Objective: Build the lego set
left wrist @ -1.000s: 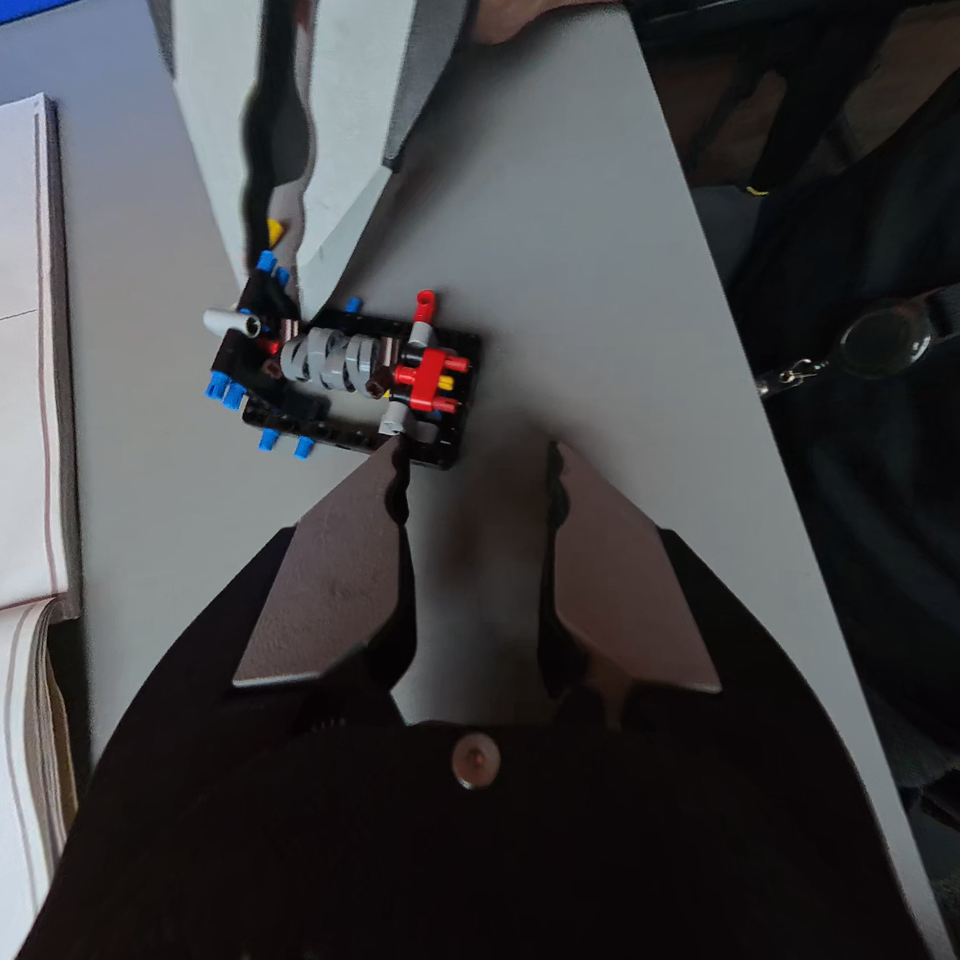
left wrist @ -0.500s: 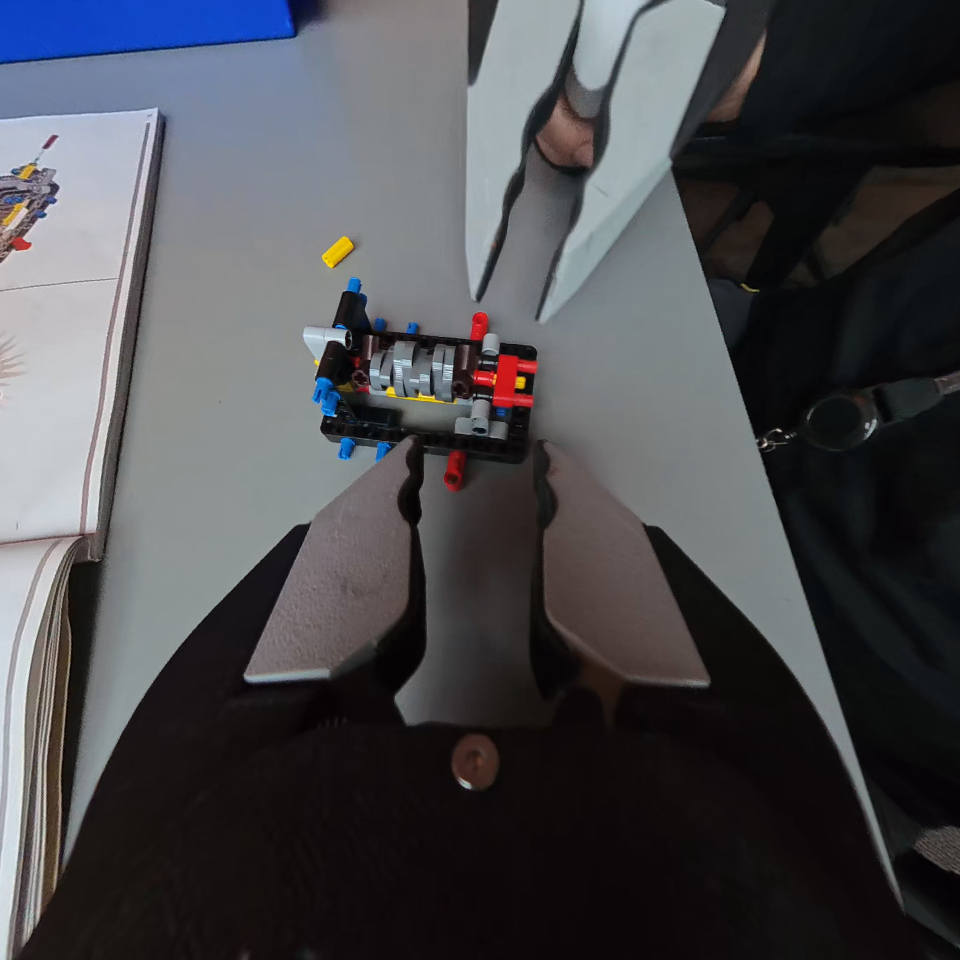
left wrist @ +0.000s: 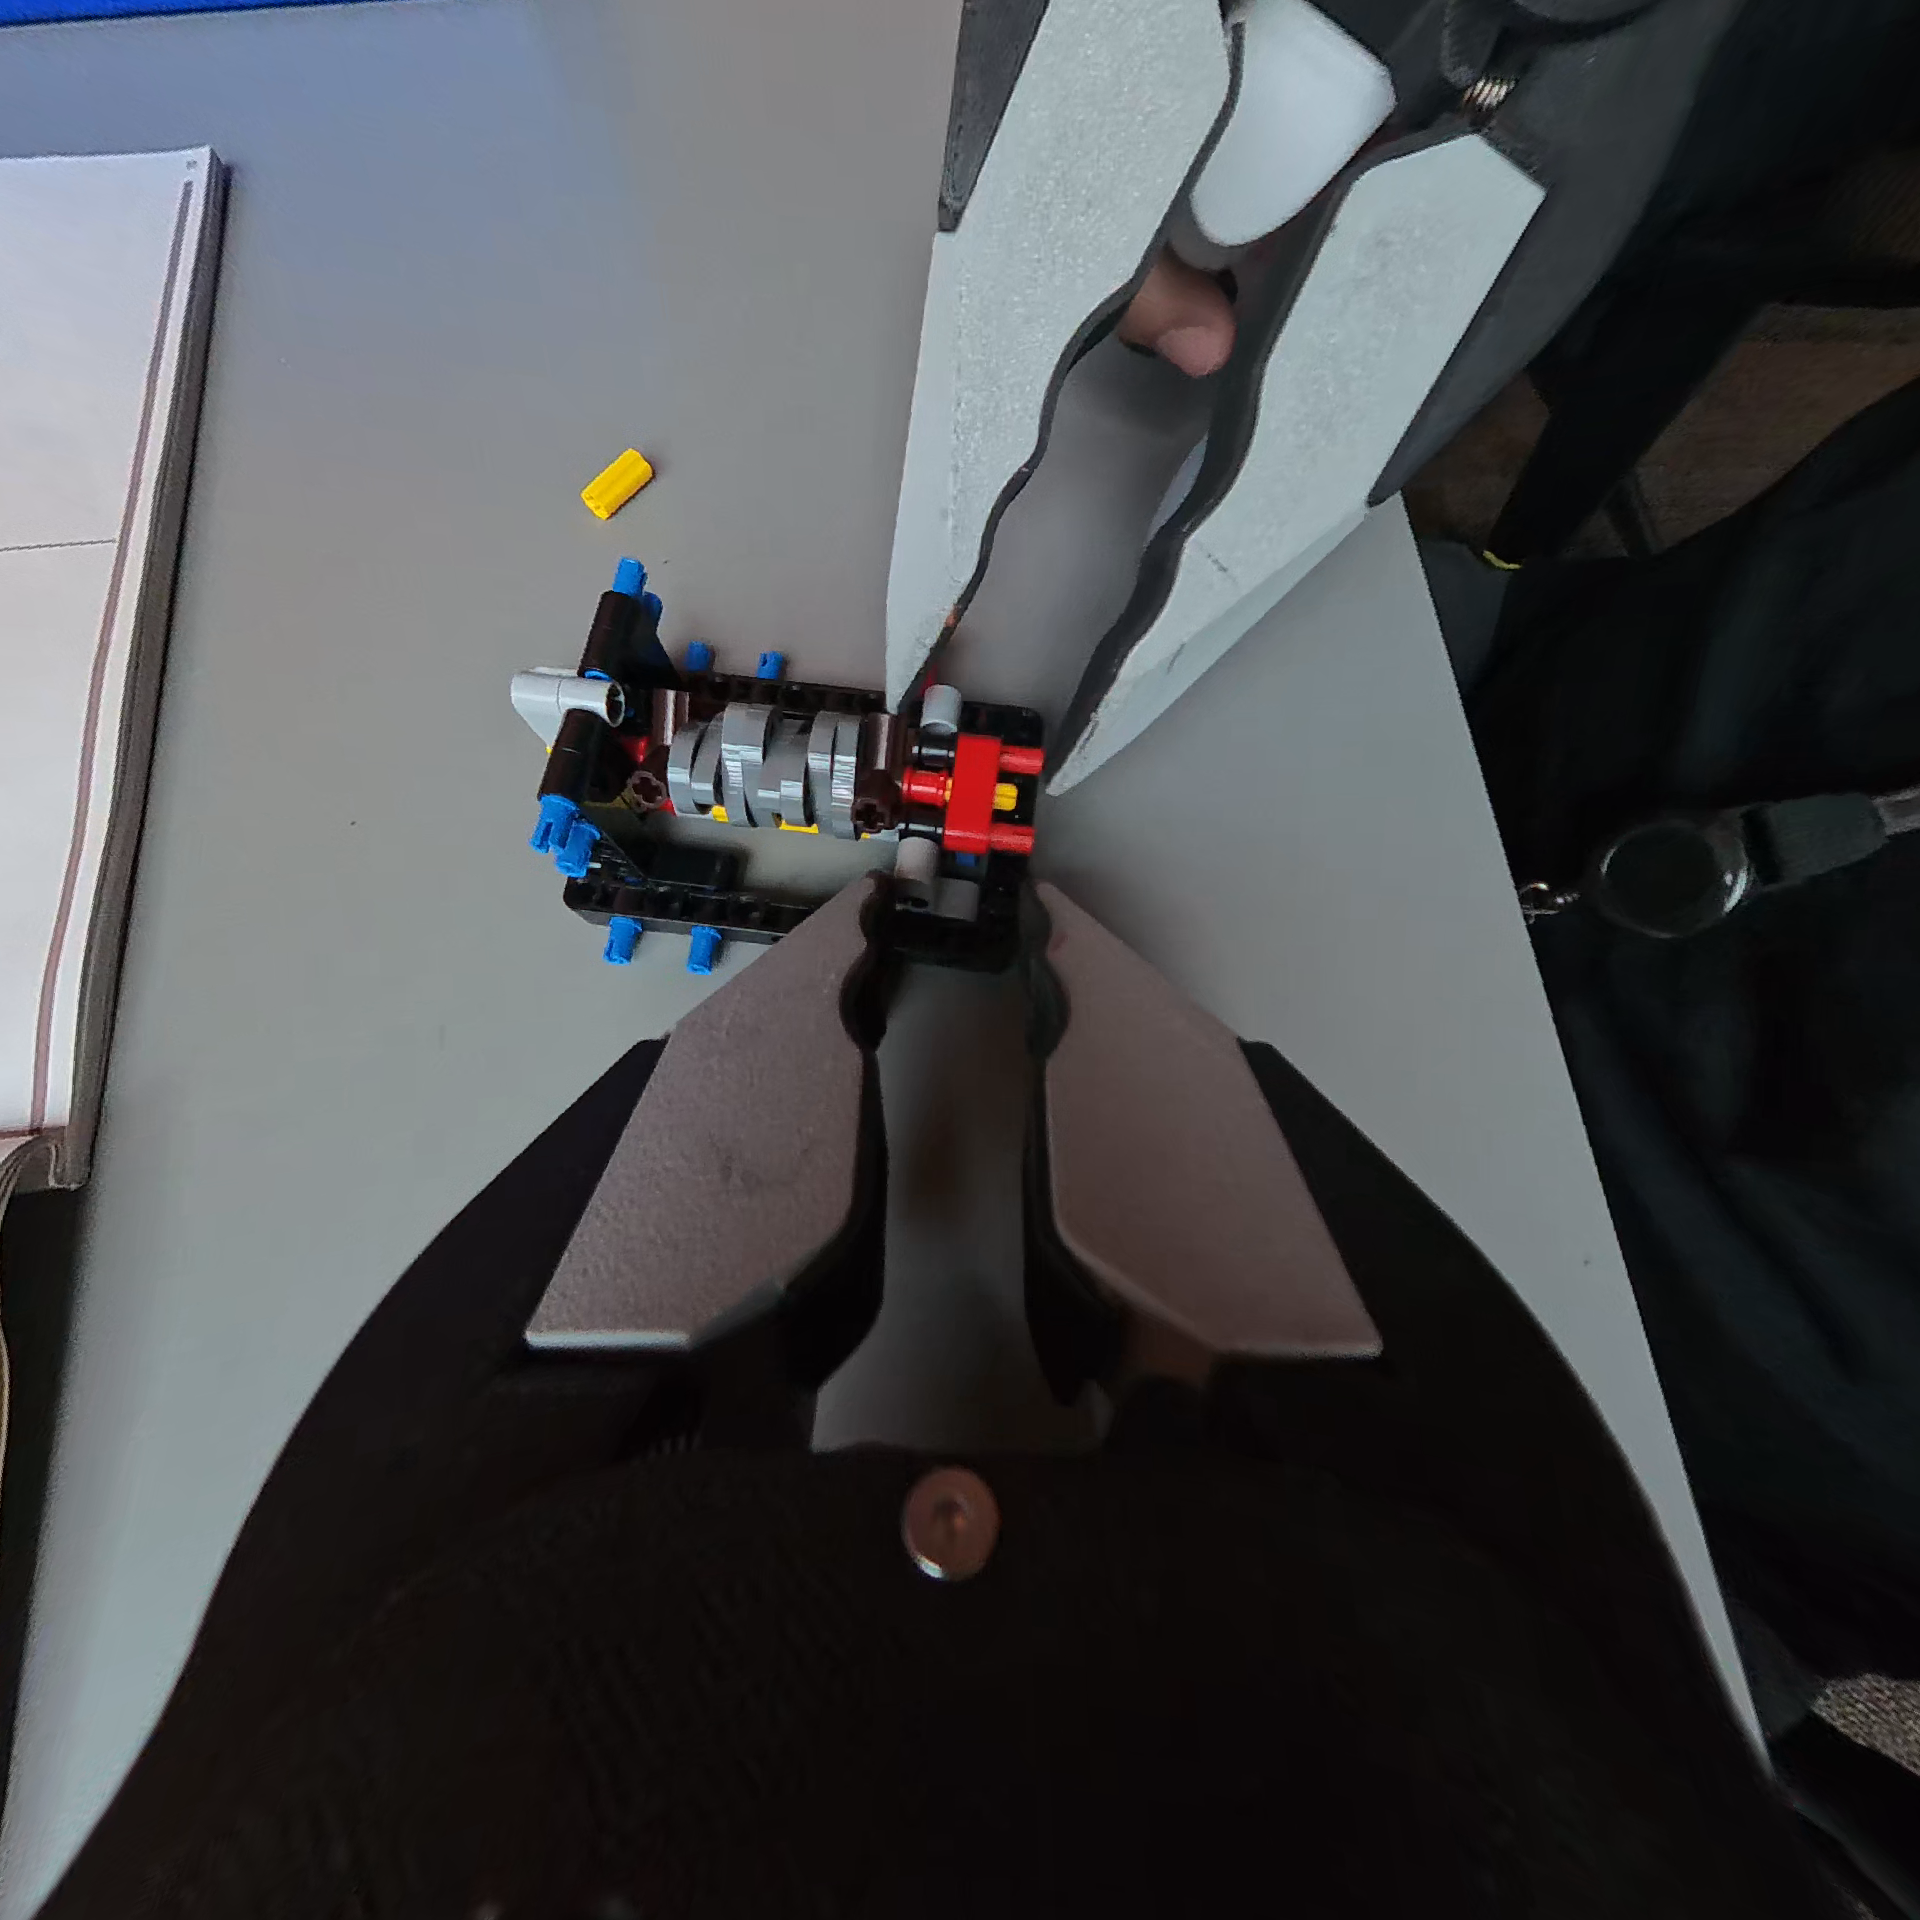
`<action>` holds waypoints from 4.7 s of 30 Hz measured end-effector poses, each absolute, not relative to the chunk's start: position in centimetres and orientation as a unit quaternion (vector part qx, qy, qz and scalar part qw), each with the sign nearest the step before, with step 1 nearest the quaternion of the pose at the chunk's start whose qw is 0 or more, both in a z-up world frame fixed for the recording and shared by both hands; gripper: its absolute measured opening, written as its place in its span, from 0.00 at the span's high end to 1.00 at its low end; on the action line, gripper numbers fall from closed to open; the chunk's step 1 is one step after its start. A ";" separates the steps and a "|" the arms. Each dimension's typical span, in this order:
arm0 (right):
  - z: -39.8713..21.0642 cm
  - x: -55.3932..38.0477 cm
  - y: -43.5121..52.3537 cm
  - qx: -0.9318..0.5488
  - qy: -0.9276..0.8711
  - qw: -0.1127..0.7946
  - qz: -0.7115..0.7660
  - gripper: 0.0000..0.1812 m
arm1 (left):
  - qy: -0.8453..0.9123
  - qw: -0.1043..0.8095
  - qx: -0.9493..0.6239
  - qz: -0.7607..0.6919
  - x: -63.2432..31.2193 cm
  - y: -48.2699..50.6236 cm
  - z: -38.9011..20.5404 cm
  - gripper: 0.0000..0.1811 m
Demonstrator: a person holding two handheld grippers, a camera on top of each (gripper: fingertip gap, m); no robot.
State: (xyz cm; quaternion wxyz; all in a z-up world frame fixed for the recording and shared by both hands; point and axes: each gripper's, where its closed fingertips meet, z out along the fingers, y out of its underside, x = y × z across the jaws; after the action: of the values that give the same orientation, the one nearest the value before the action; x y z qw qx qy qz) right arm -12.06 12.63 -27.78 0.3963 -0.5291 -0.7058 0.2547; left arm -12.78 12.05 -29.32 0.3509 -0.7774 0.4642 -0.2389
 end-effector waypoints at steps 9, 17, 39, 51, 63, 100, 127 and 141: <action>-28.2 -12.0 12.2 -0.513 -0.738 0.376 0.226 0.94 | 0.456 0.353 -0.782 -0.237 -12.5 12.1 -29.3 0.89; -28.3 -12.3 12.2 -0.511 -0.766 0.334 0.203 0.95 | 0.455 0.356 -0.783 -0.231 -12.7 12.1 -29.4 0.92; -28.4 -12.2 12.3 -0.486 -0.769 0.348 0.226 0.95 | 0.445 0.362 -0.788 -0.222 -12.9 12.4 -29.4 0.97; -28.4 -12.3 12.6 -0.475 -0.777 0.343 0.230 0.95 | 0.442 0.368 -0.790 -0.213 -12.9 12.6 -29.4 0.97; -28.5 -12.4 12.6 -0.482 -0.775 0.332 0.238 0.95 | 0.440 0.369 -0.791 -0.211 -13.0 12.6 -29.4 0.97; -30.6 -8.1 24.2 -0.605 -0.692 0.216 0.329 0.98 | 0.213 0.311 -0.878 -0.296 -15.9 11.8 -26.5 0.75; -28.5 -14.2 20.4 -0.372 -0.803 0.175 0.431 0.98 | 0.362 0.247 -0.844 -0.310 -16.0 13.9 -27.5 0.79; -27.9 -13.5 20.1 -0.374 -0.789 0.111 0.474 0.98 | 0.336 0.229 -0.870 -0.278 -15.5 15.2 -28.5 0.85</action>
State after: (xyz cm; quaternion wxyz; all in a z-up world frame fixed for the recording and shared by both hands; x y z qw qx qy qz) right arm -13.54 20.14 -27.90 0.1114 -0.3738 -0.7892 0.4744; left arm -15.47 15.22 -28.50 0.2288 -0.8701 0.3363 -0.2783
